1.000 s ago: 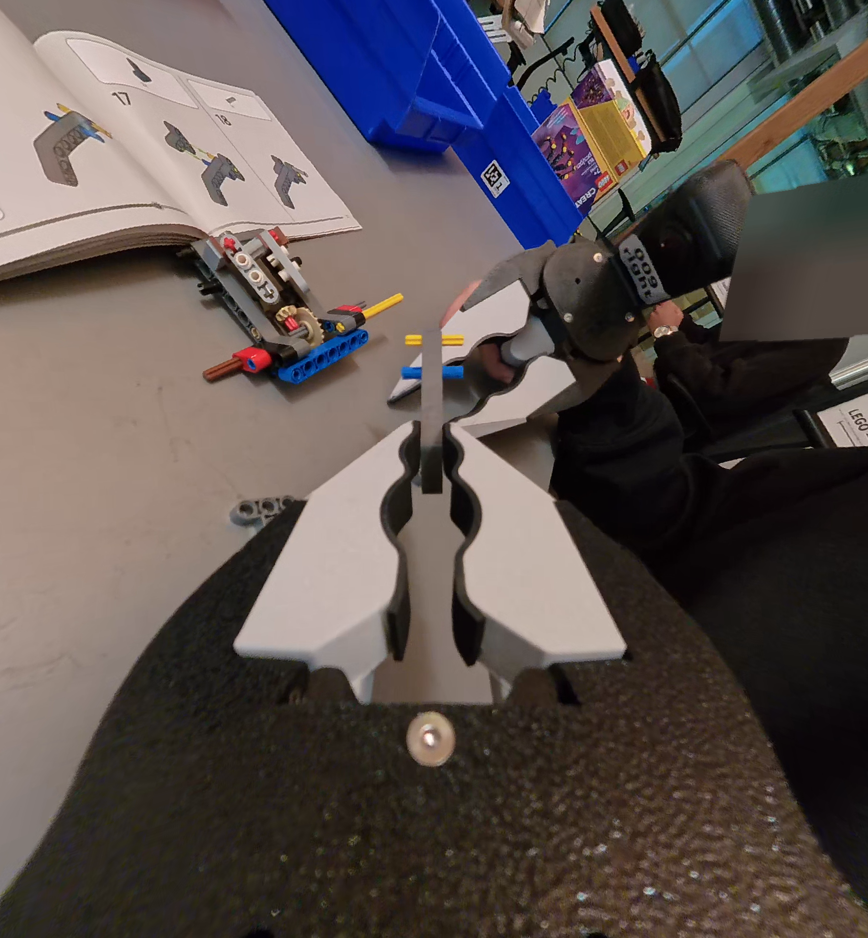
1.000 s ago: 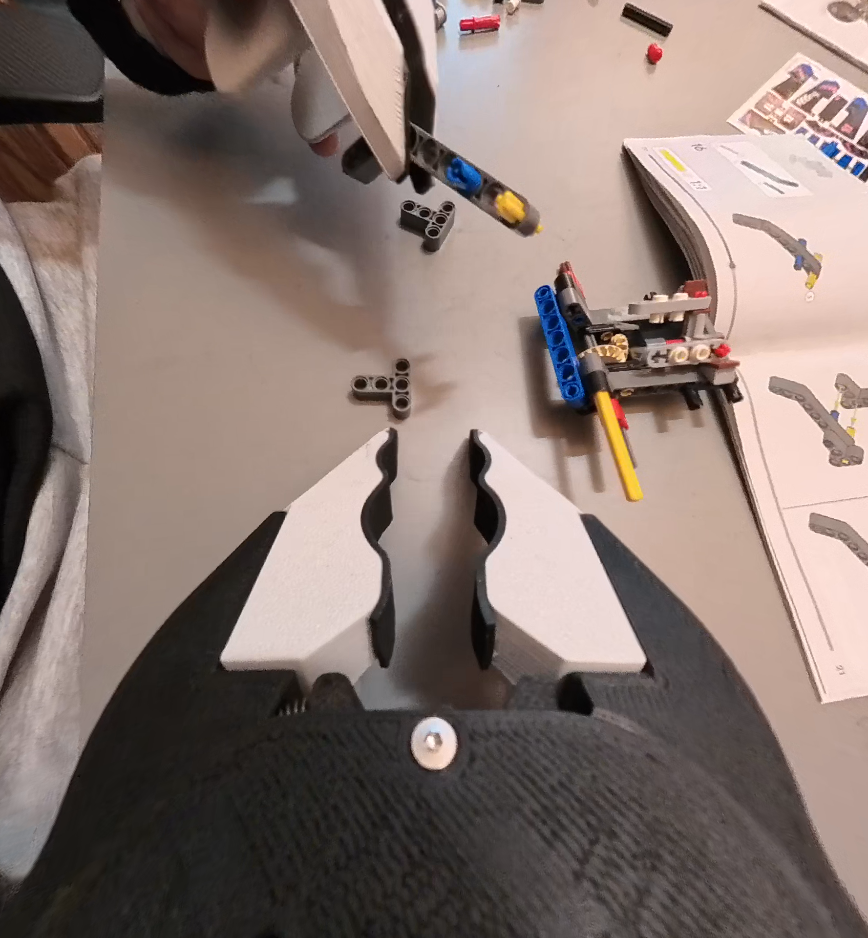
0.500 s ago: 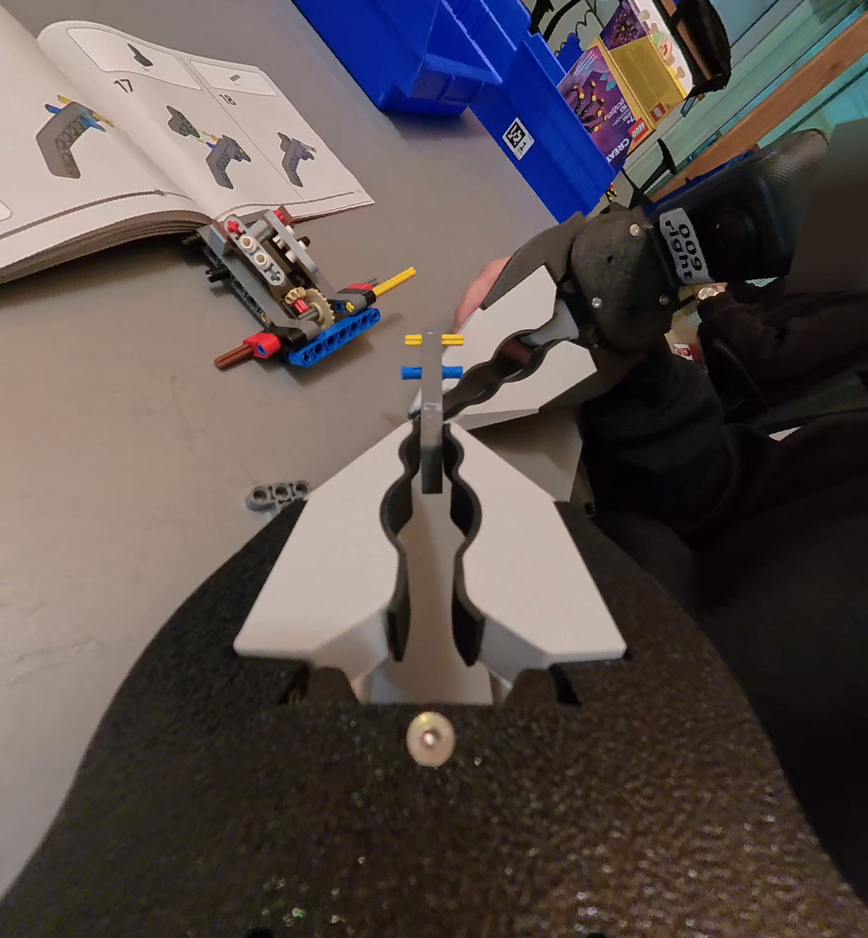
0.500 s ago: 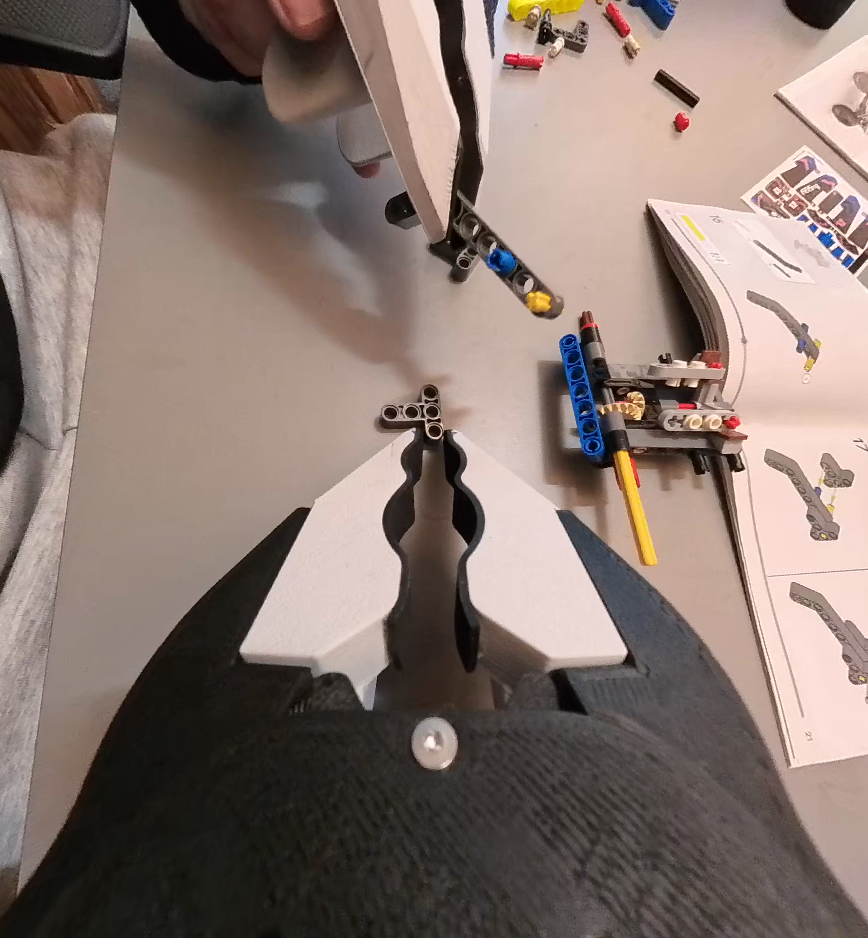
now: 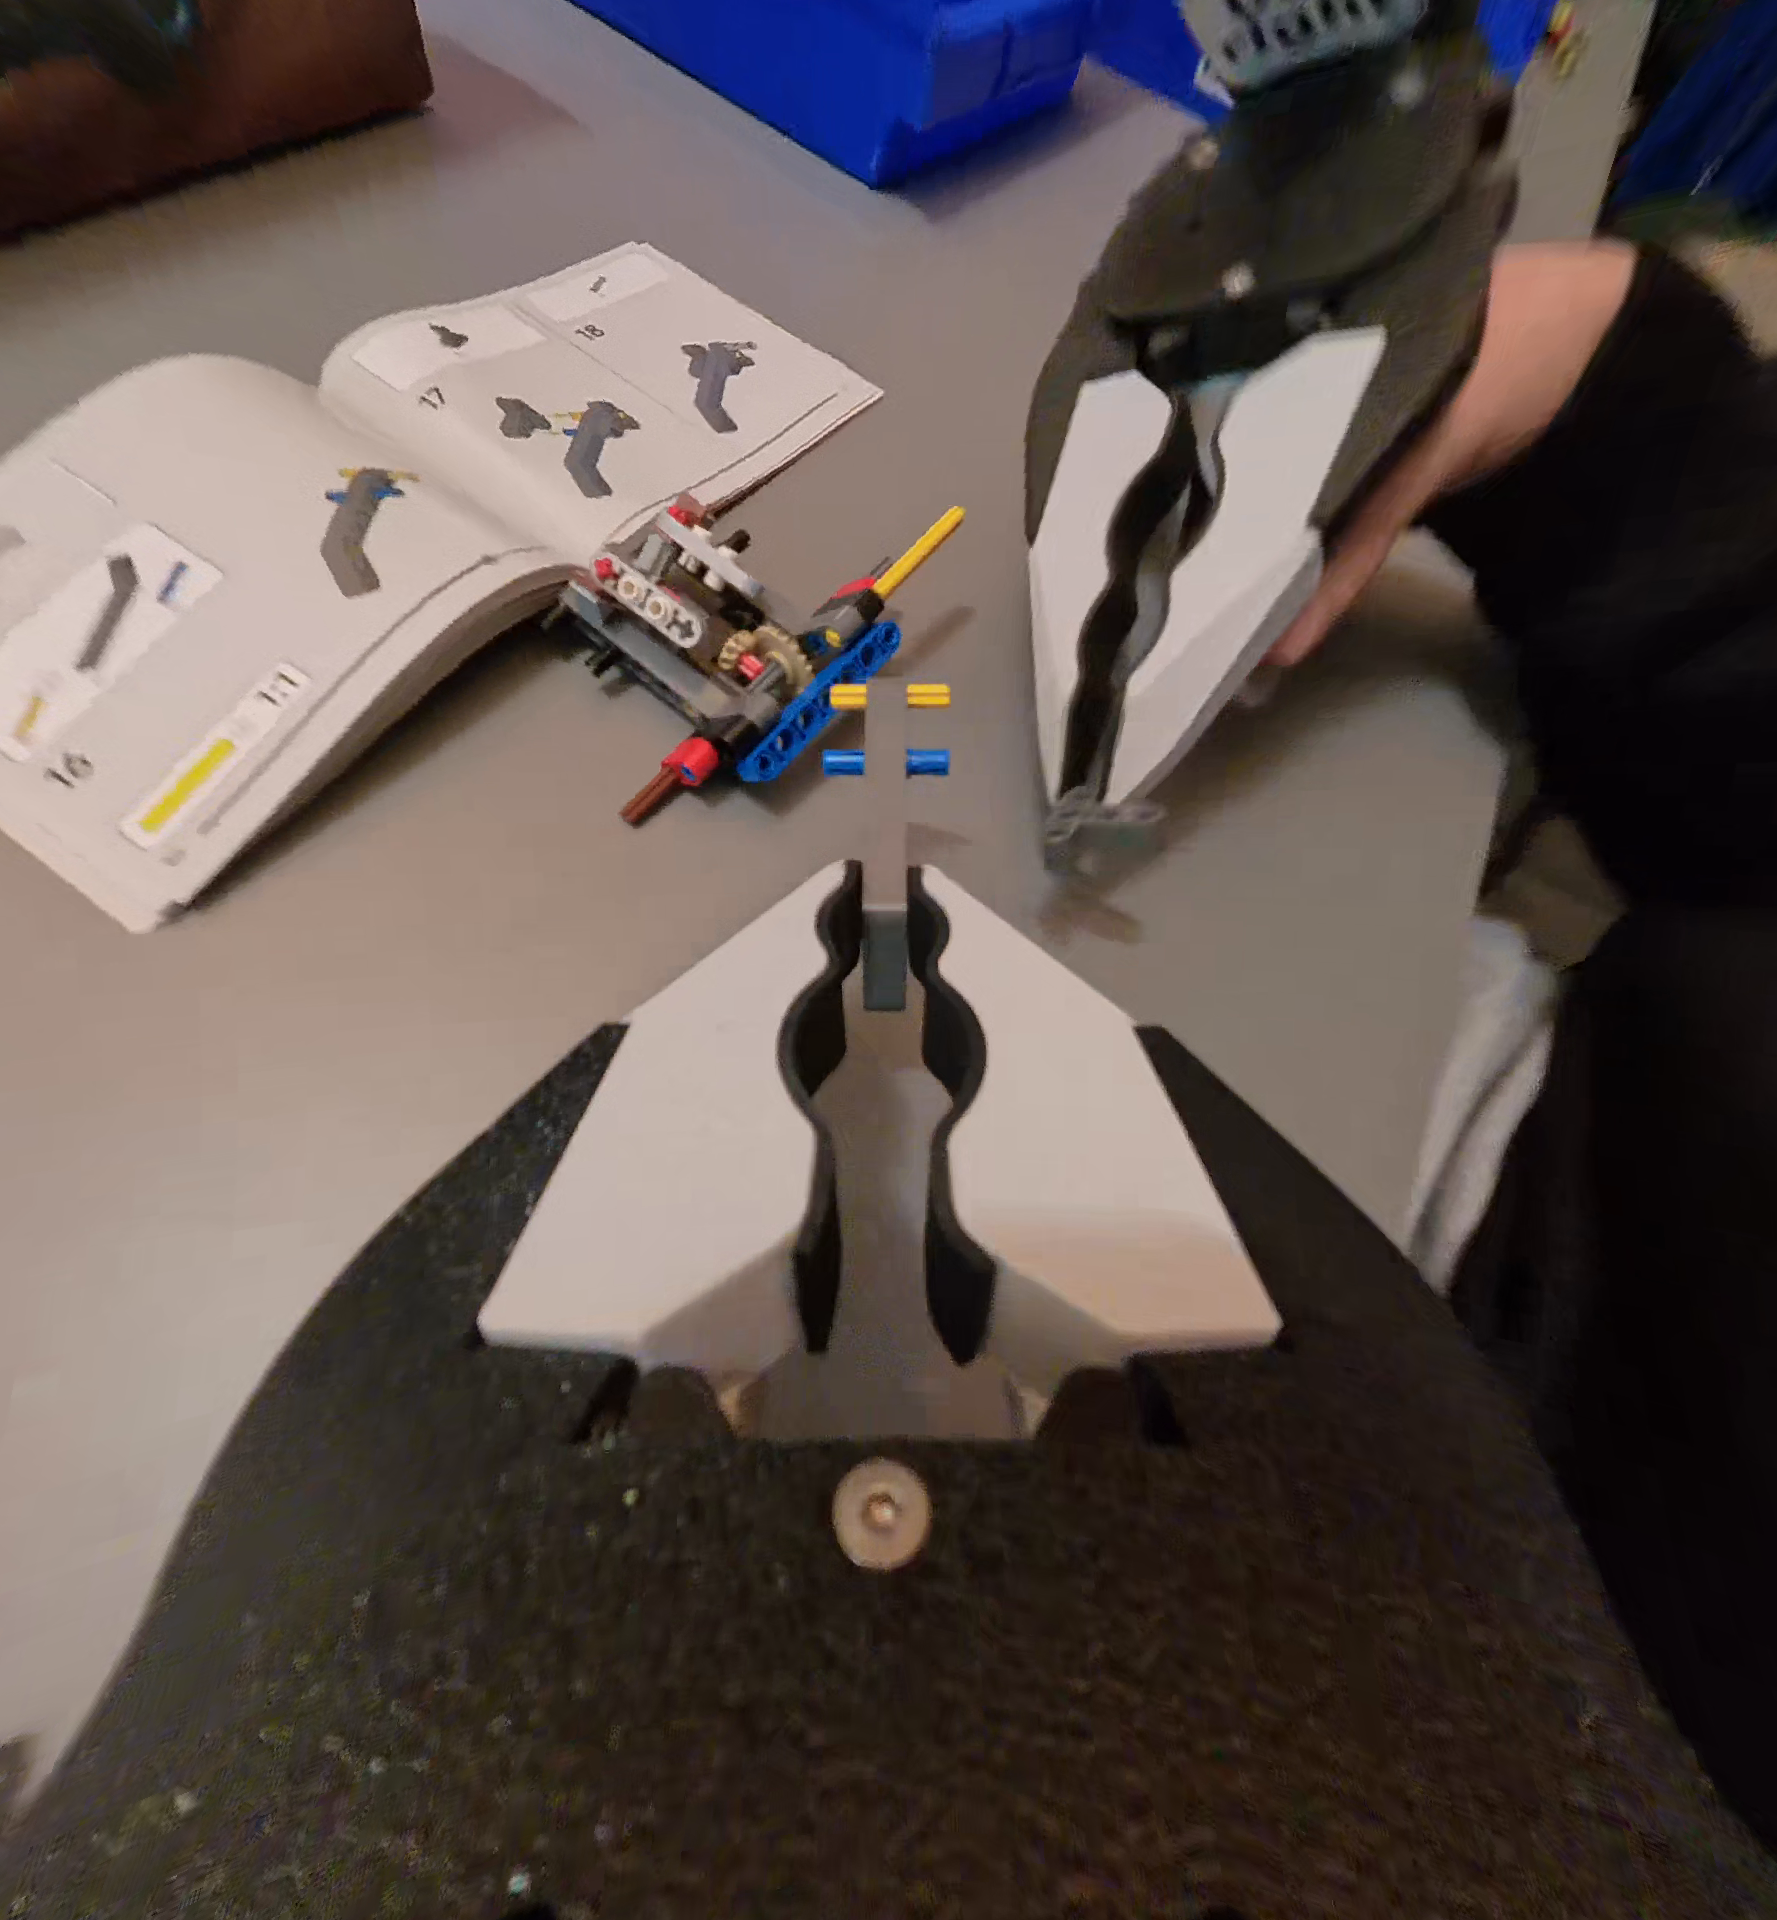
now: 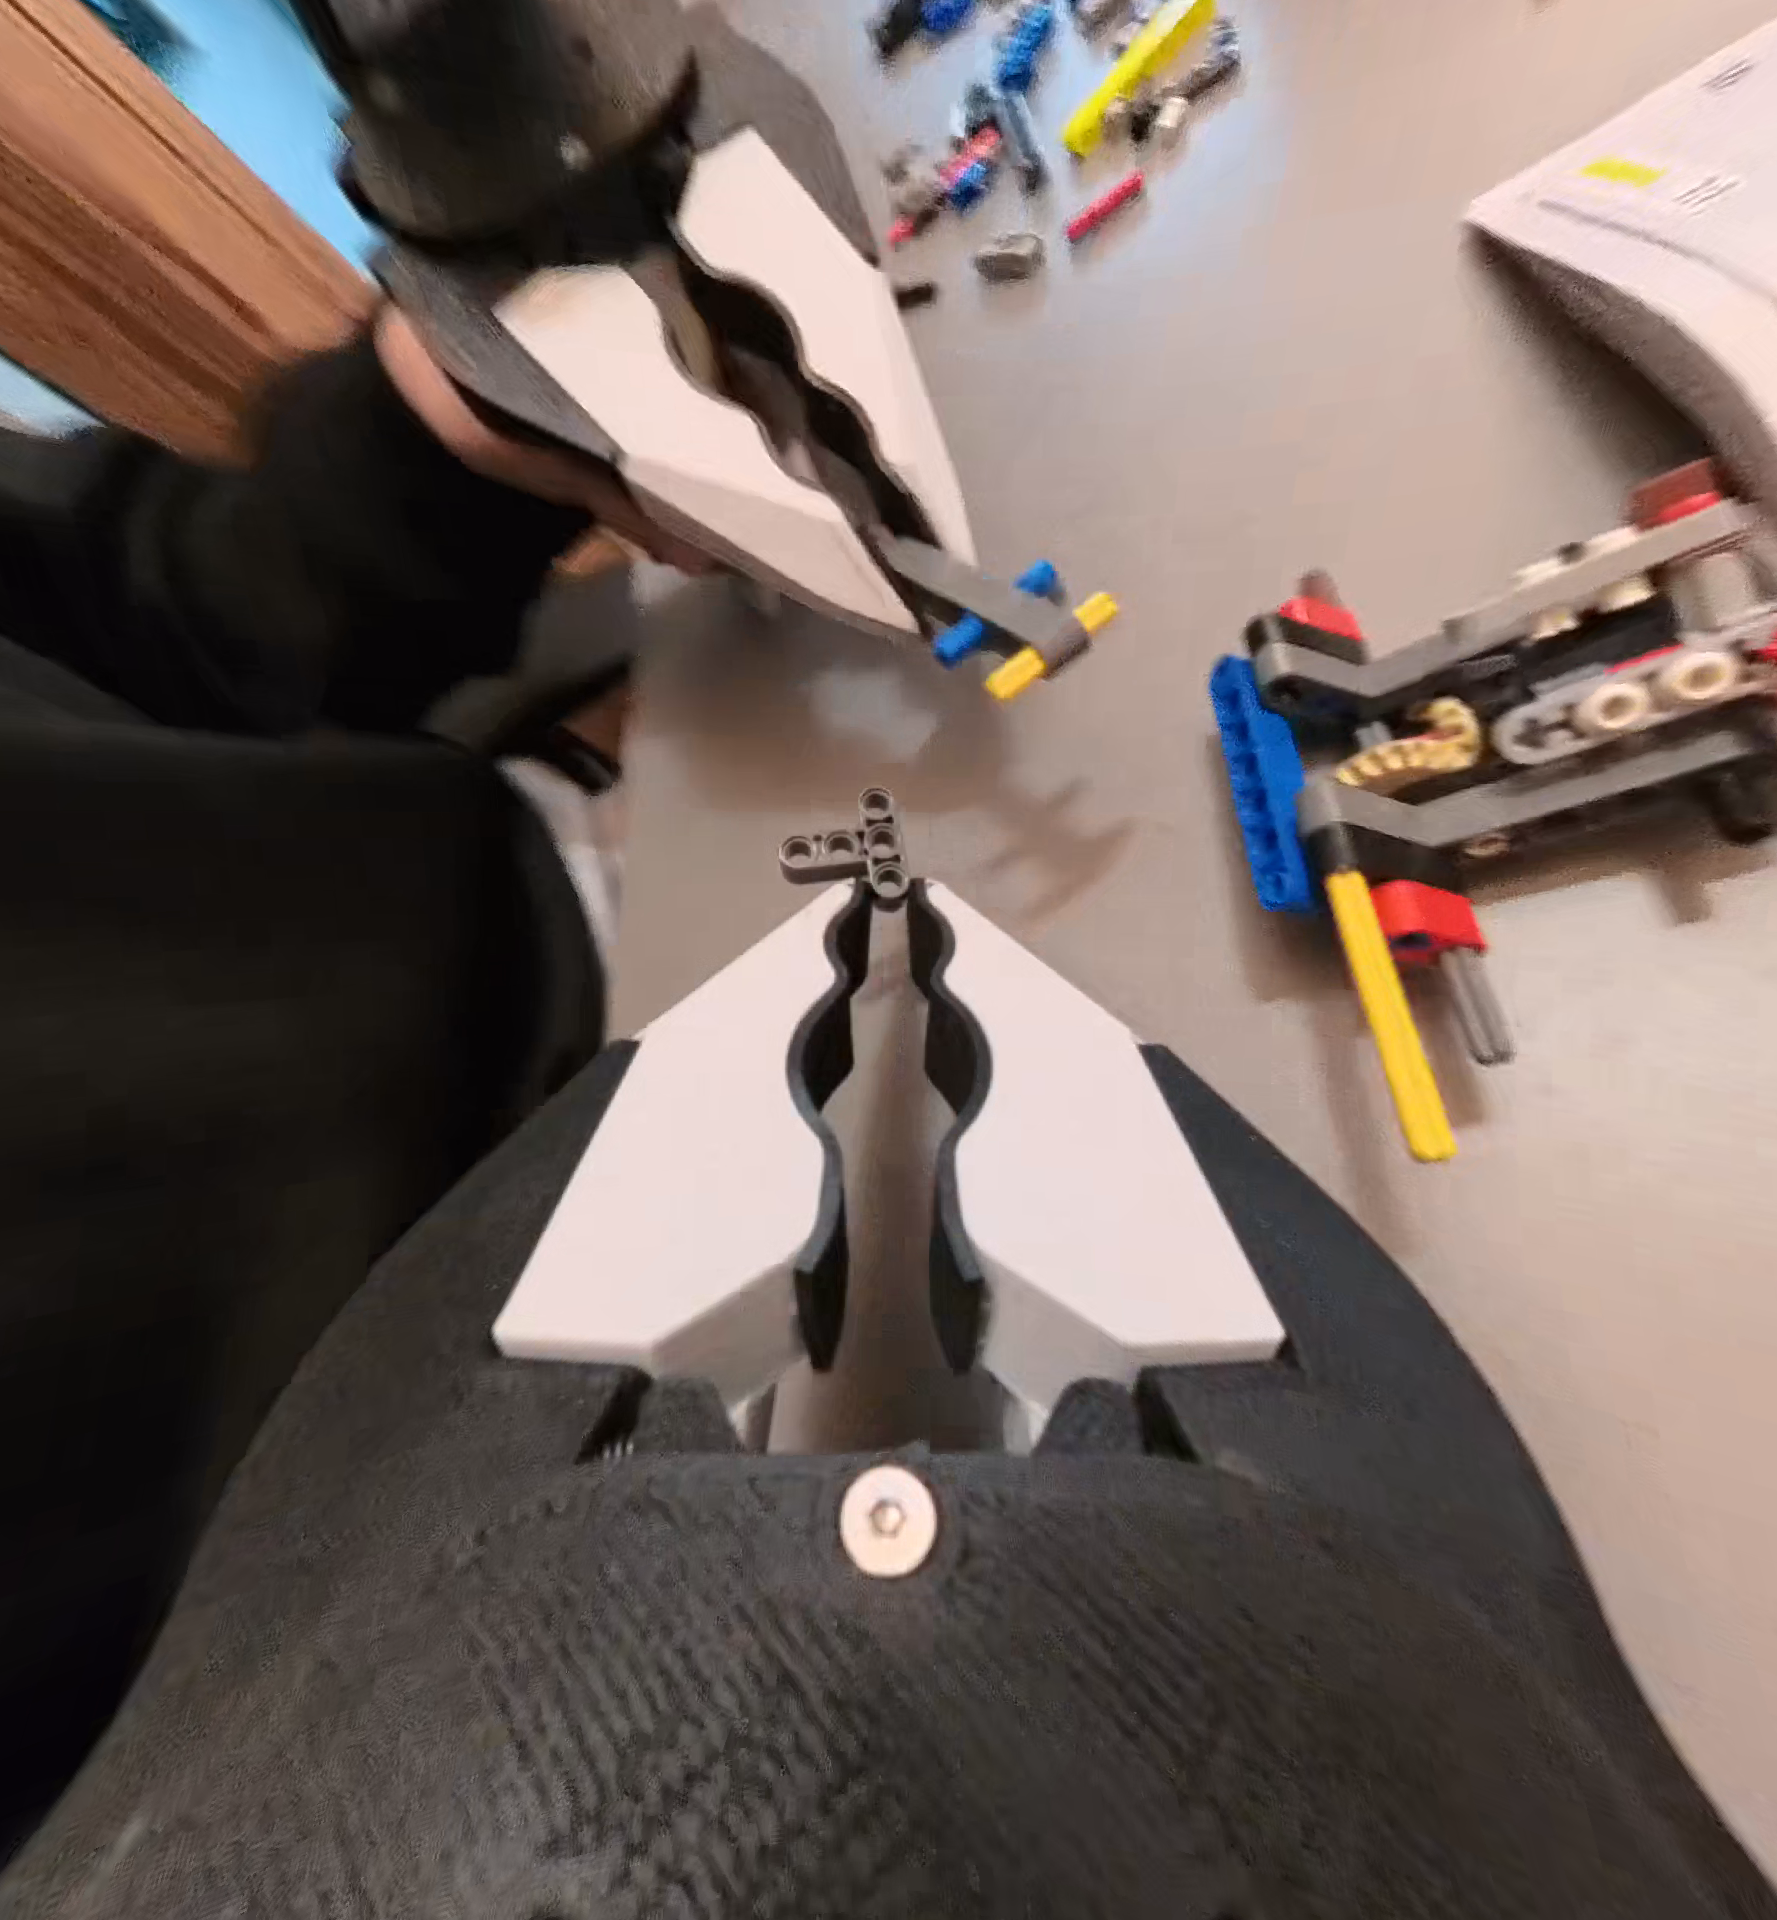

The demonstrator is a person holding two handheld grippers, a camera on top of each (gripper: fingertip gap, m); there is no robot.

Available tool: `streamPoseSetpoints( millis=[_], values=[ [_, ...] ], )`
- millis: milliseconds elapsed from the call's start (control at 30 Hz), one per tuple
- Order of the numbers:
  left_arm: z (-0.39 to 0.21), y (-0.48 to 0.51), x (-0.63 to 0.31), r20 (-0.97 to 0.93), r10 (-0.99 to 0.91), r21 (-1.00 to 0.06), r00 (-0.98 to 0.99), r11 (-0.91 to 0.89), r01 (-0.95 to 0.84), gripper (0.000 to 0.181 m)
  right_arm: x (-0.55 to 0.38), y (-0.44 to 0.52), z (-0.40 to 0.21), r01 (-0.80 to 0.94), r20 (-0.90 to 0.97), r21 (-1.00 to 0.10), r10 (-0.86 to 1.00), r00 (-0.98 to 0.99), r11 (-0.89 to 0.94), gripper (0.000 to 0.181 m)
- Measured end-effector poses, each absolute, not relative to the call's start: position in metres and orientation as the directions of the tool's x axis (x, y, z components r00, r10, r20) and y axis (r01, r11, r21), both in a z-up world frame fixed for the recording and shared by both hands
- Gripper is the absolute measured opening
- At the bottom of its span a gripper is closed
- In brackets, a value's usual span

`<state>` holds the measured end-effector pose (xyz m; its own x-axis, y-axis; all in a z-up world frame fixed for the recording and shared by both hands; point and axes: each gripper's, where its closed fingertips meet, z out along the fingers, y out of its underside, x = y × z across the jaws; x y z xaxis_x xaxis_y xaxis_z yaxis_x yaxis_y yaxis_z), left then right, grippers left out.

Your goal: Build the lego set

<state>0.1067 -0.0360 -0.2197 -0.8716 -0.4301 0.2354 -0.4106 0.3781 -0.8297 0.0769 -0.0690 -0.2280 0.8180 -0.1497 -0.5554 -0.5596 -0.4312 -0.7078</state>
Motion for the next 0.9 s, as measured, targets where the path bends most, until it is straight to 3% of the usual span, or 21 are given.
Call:
streamPoseSetpoints(
  millis=[33, 133, 400, 667, 900],
  values=[
    [-0.220, -0.036, 0.107, 0.180, -0.424, -0.835, -0.888, 0.411, -0.366, 0.005, 0.076, -0.069, -0.224, -0.591, -0.602, -0.686, -0.125, 0.789, -0.424, 0.005],
    [-0.220, -0.039, 0.104, 0.070, -0.387, -0.841, -0.920, 0.473, -0.263, 0.005, 0.070, -0.070, -0.219, -0.651, -0.709, -0.600, -0.069, 0.702, -0.465, 0.005],
    [-0.211, -0.048, 0.099, -0.035, -0.339, -0.872, -0.940, 0.470, -0.137, 0.005, 0.072, -0.070, -0.192, -0.673, -0.810, -0.530, 0.073, 0.582, -0.516, 0.005],
    [-0.218, -0.045, 0.099, -0.187, -0.319, -0.824, -0.929, 0.566, -0.028, 0.005, 0.079, -0.080, -0.206, -0.653, -0.795, -0.486, -0.016, 0.606, -0.581, 0.005],
    [-0.221, -0.050, 0.094, -0.205, -0.295, -0.817, -0.933, 0.577, -0.003, 0.005, 0.079, -0.083, -0.216, -0.618, -0.771, -0.474, -0.043, 0.635, -0.627, 0.005]
  ],
)
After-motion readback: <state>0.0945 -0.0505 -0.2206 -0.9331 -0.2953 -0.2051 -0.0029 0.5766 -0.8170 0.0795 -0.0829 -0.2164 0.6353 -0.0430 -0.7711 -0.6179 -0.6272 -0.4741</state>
